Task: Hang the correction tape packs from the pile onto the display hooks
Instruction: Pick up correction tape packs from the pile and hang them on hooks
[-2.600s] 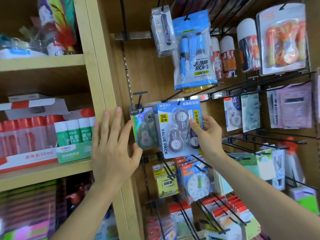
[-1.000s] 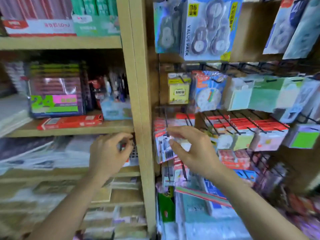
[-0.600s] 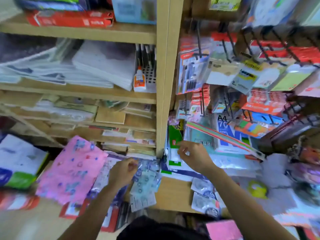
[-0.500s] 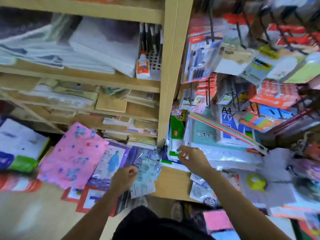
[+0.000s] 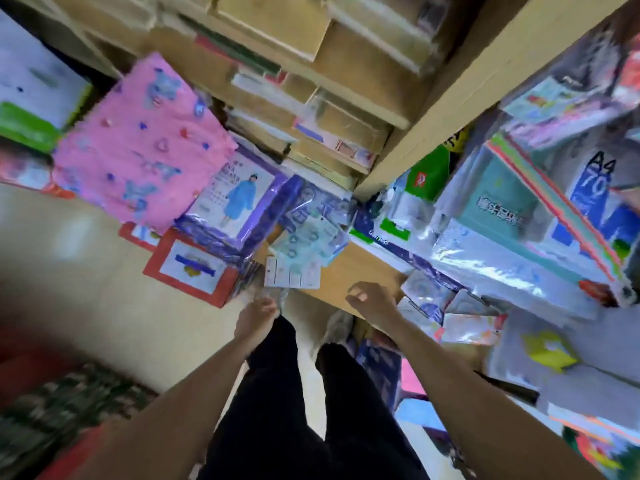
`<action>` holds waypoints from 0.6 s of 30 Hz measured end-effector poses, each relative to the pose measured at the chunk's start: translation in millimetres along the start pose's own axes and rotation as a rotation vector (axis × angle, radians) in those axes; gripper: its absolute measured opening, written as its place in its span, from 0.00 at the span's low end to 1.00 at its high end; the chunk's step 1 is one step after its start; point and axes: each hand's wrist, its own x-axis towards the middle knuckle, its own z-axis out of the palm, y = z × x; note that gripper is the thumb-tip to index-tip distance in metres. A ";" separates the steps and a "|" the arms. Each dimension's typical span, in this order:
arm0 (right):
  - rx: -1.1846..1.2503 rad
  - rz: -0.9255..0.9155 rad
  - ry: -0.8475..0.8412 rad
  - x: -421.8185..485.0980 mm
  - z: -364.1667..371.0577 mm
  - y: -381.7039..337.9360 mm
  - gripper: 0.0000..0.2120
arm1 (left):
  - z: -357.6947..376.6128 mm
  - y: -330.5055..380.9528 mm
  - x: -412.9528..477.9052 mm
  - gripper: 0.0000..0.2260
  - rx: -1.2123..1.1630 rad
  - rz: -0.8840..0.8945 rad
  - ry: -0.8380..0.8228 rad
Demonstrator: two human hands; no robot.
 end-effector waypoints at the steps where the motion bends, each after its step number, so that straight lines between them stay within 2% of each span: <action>1: 0.004 0.018 -0.020 13.8 8.4 2.7 0.07 | 5.3 -5.0 11.3 0.06 -0.028 -0.017 -0.003; 4: 0.051 0.093 -0.037 55.8 29.5 6.2 0.09 | 18.2 -18.4 50.9 0.05 -0.179 -0.124 0.073; 8: 0.271 0.230 0.025 108.8 55.3 1.9 0.14 | 28.2 -28.4 98.3 0.19 -0.387 -0.205 0.152; 11: 0.447 0.327 0.085 148.4 82.5 -2.5 0.18 | 33.1 -34.9 139.7 0.26 -0.461 -0.243 0.168; 14: 0.688 0.442 0.119 178.7 104.3 -16.3 0.18 | 43.5 -53.2 174.9 0.20 -0.618 -0.297 0.120; 18: 0.801 0.568 0.094 207.5 120.6 -40.0 0.18 | 44.2 -66.1 187.7 0.07 -0.699 -0.299 0.102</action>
